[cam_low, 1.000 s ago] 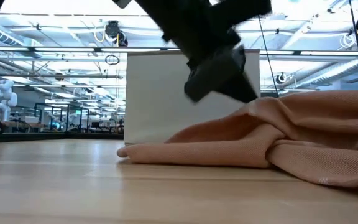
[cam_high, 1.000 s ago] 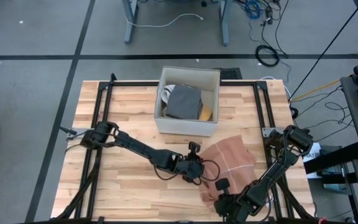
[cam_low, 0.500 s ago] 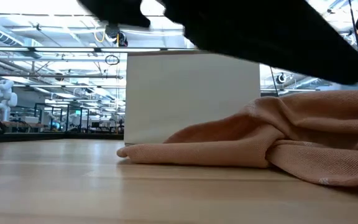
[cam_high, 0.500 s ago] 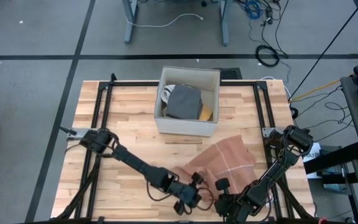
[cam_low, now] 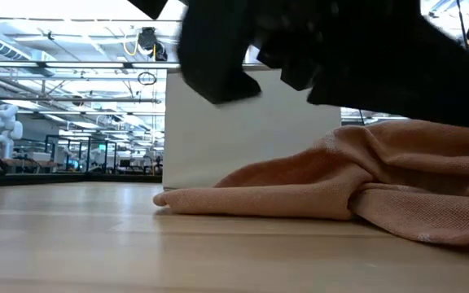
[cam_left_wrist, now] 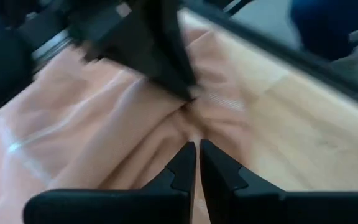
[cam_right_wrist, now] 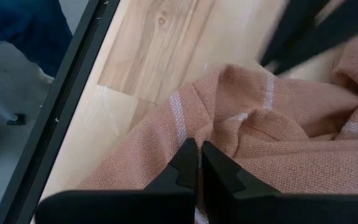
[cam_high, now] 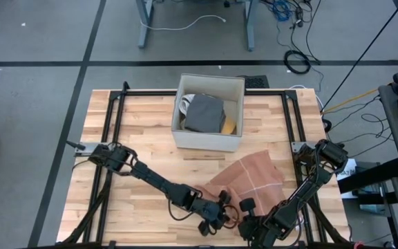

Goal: Fold towel
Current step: Fold the brown towel with white checkered lines

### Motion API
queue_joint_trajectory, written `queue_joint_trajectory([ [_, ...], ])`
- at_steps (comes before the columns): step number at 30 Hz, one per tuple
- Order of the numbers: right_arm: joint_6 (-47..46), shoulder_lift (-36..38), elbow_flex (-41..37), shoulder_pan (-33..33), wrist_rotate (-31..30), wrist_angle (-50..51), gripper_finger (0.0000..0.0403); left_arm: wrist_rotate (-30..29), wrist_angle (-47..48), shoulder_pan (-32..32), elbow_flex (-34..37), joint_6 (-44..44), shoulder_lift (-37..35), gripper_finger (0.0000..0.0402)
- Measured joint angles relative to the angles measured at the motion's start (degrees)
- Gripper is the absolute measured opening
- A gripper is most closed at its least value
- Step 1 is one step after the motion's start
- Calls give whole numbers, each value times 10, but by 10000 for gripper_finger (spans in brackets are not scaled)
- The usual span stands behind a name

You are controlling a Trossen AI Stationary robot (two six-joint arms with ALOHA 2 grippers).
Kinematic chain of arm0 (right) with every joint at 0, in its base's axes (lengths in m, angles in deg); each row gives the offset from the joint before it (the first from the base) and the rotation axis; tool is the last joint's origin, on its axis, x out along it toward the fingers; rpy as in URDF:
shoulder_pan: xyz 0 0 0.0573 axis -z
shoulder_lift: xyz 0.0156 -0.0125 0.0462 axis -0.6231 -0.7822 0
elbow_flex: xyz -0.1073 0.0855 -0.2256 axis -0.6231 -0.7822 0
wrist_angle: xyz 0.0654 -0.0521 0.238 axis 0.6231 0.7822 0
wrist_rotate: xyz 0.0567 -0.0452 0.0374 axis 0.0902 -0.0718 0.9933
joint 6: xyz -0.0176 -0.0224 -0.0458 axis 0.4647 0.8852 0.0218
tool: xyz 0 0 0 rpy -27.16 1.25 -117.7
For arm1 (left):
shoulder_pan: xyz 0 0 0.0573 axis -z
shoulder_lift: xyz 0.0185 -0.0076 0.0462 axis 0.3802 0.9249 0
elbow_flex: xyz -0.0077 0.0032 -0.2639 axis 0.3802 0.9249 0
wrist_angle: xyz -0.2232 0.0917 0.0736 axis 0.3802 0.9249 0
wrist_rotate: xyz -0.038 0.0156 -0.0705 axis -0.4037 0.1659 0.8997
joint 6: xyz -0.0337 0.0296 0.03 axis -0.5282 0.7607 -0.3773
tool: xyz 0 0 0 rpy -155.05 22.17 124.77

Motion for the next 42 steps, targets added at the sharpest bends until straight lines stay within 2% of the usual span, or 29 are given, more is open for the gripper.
queue_joint_trajectory([
  [2, 0, 0, 0, 0, 0, 0, 0, 24, 0, -3, 0, -9, 0, 33],
  [11, 0, 0, 0, 0, 0, -2, 0, 28, -28, -8, 0, -13, 8, 109],
  [14, -1, 0, 0, 1, 0, -3, 0, 28, -39, -13, 0, -13, 20, 123],
  [20, -11, 0, 0, 1, -1, -6, 0, 25, -49, -13, 1, 13, 21, 126],
  [42, -7, 0, 0, 4, -4, -10, 0, 45, -68, -29, -1, 17, 51, 126],
])
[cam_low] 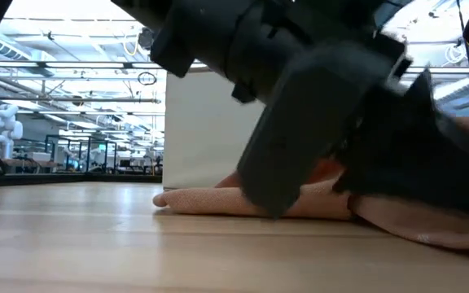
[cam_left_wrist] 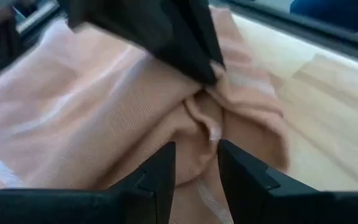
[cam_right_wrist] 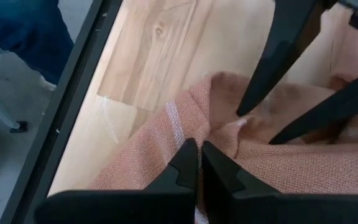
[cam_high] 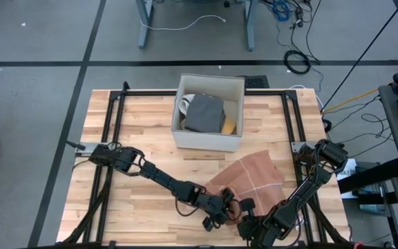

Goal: Fold towel
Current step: Fold the brown towel with white checkered lines

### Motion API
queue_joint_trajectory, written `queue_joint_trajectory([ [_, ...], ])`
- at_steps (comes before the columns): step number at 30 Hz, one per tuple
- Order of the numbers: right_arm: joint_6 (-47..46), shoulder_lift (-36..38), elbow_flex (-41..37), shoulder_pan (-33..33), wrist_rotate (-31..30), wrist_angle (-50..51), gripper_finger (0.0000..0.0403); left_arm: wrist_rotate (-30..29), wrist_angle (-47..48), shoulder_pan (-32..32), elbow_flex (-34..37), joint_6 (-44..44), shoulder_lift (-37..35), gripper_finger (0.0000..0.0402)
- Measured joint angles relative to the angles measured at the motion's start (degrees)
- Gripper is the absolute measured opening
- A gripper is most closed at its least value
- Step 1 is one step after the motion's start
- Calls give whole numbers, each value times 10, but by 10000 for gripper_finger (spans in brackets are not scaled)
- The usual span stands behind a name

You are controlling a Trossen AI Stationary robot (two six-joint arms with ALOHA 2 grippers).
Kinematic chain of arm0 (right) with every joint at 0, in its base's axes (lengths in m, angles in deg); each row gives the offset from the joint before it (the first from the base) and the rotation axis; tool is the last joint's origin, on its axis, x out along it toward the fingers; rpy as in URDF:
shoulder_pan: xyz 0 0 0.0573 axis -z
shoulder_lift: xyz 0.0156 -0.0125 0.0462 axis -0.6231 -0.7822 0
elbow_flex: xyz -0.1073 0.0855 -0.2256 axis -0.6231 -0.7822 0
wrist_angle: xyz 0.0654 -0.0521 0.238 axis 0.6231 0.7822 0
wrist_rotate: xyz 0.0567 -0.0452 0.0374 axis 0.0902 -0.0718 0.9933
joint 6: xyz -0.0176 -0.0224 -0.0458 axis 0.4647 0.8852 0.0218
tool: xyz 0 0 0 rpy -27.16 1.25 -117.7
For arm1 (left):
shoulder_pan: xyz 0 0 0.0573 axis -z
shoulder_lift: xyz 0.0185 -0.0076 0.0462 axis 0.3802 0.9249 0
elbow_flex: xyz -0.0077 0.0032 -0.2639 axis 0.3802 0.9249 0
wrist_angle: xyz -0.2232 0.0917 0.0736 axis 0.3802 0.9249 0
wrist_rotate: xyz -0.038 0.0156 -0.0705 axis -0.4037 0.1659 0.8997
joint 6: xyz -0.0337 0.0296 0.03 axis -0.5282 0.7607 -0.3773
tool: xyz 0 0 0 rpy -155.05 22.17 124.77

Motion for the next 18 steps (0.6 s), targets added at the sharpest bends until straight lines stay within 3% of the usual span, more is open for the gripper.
queue_joint_trajectory([
  [10, -7, 0, 0, 1, -1, -1, 0, -3, 18, -1, -45, 1, 35, 123],
  [18, -10, 0, 0, -2, -1, 2, 0, -8, 54, -3, -67, 15, 35, 73],
])
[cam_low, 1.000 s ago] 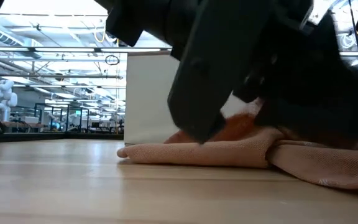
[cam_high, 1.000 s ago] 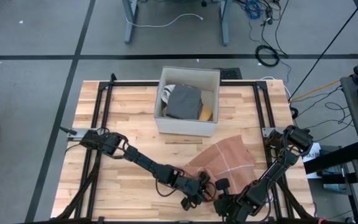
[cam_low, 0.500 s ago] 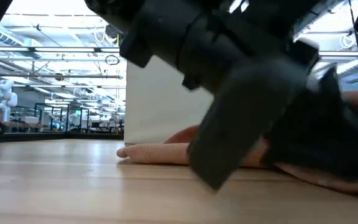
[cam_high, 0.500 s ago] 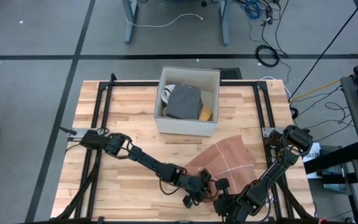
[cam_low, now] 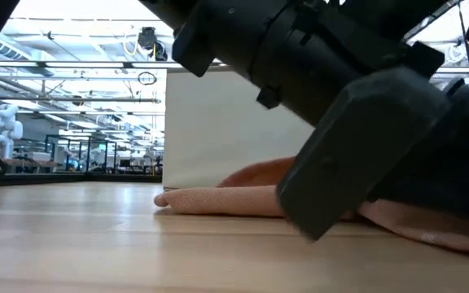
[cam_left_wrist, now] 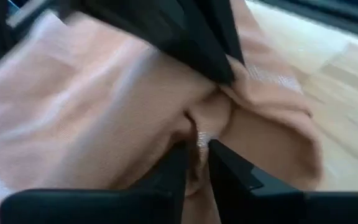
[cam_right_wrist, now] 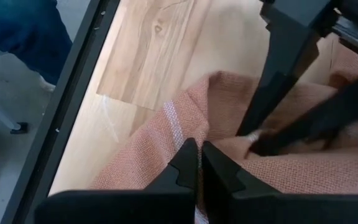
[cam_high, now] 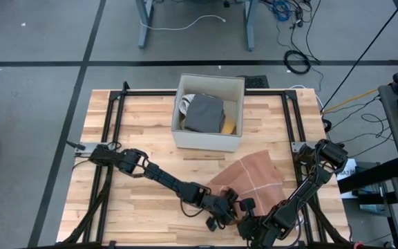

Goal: Fold towel
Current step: Fold the brown towel with white checkered lines

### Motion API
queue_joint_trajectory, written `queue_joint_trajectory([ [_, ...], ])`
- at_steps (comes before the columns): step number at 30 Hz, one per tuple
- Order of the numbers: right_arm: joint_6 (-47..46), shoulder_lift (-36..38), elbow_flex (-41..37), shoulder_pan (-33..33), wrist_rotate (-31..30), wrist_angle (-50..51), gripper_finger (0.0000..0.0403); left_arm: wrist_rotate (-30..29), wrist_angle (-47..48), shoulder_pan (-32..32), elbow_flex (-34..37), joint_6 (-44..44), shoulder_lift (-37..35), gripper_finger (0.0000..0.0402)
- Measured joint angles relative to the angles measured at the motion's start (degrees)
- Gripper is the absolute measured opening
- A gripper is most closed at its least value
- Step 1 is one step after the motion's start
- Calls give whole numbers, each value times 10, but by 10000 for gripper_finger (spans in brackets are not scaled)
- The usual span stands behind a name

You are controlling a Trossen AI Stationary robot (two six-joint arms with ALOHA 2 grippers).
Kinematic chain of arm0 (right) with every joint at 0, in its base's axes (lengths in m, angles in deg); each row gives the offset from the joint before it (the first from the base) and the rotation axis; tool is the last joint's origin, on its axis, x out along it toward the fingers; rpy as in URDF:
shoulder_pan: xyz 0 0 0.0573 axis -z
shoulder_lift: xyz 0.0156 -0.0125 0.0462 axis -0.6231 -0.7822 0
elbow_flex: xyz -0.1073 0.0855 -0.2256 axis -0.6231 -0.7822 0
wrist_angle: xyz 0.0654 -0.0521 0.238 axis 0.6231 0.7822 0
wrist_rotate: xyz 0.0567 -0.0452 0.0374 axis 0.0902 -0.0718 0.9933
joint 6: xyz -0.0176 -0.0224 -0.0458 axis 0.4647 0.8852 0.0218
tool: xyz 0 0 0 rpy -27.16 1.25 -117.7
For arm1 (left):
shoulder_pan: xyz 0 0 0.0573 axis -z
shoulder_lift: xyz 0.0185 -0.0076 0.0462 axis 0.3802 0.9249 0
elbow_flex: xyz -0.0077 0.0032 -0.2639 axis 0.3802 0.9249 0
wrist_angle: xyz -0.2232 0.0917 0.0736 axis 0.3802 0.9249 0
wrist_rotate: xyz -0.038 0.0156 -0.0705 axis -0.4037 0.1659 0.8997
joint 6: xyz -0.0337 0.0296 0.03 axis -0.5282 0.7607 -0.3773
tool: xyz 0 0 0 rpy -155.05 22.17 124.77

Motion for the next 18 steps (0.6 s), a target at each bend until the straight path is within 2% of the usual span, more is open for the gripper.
queue_joint_trajectory([
  [8, 1, 0, 0, -2, 0, 2, 0, 16, 17, 7, 0, 0, 0, 10],
  [13, -18, 0, 0, -2, -18, 19, 3, 9, 34, 11, 0, 1, -4, 4],
  [18, -95, 15, 0, -8, -29, 95, 52, -37, 89, 19, 0, 15, -37, 2],
])
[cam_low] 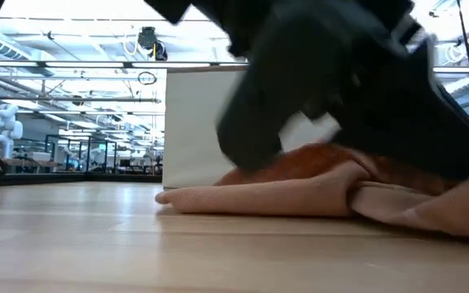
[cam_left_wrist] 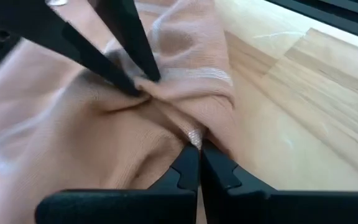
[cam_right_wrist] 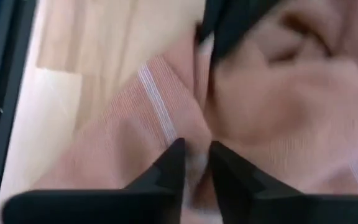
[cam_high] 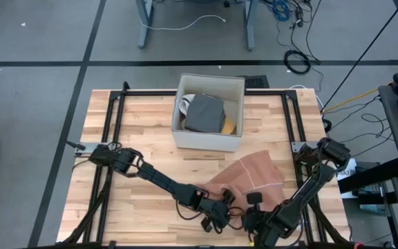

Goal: Fold towel
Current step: Fold the brown towel with white checkered lines

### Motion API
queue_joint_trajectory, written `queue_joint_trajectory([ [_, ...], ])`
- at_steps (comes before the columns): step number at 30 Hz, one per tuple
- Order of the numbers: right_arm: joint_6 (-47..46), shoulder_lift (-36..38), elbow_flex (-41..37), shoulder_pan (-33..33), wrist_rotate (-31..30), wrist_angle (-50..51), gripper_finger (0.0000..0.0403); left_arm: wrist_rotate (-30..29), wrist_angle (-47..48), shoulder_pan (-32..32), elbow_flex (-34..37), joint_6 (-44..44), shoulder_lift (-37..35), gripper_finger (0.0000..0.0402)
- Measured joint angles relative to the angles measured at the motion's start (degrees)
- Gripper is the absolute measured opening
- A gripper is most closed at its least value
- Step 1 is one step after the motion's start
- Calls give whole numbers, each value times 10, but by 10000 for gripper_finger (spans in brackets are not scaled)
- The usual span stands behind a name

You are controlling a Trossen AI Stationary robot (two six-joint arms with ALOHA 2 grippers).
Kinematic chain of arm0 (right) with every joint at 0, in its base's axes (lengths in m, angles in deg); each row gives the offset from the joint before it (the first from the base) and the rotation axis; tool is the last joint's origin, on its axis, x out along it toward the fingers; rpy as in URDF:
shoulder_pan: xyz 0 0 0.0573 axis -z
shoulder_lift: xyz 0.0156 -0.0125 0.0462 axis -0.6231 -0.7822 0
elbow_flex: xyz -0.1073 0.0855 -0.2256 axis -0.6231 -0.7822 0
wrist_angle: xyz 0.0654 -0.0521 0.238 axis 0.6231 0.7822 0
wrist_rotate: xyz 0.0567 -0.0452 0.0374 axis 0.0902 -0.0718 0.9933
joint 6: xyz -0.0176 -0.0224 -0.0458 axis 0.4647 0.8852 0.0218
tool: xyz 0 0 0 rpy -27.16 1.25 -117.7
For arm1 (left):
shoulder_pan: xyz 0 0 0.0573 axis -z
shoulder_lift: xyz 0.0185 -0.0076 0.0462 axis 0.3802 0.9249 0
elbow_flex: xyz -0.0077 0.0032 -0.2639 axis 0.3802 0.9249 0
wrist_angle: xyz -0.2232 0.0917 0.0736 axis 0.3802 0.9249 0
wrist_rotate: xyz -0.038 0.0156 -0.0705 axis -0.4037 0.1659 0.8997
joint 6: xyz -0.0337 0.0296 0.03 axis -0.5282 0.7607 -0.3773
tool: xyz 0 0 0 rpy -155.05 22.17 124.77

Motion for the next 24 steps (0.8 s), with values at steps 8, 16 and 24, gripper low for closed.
queue_joint_trajectory([
  [8, -115, 27, 0, -33, 0, 67, 128, -71, 129, 25, 0, 2, -72, 1],
  [16, -199, 32, 0, -71, 9, 96, 129, -147, 252, 56, 0, -36, -105, 1],
  [24, -312, 29, -14, -109, 59, 149, 123, -219, 372, 86, 0, -106, -158, 0],
])
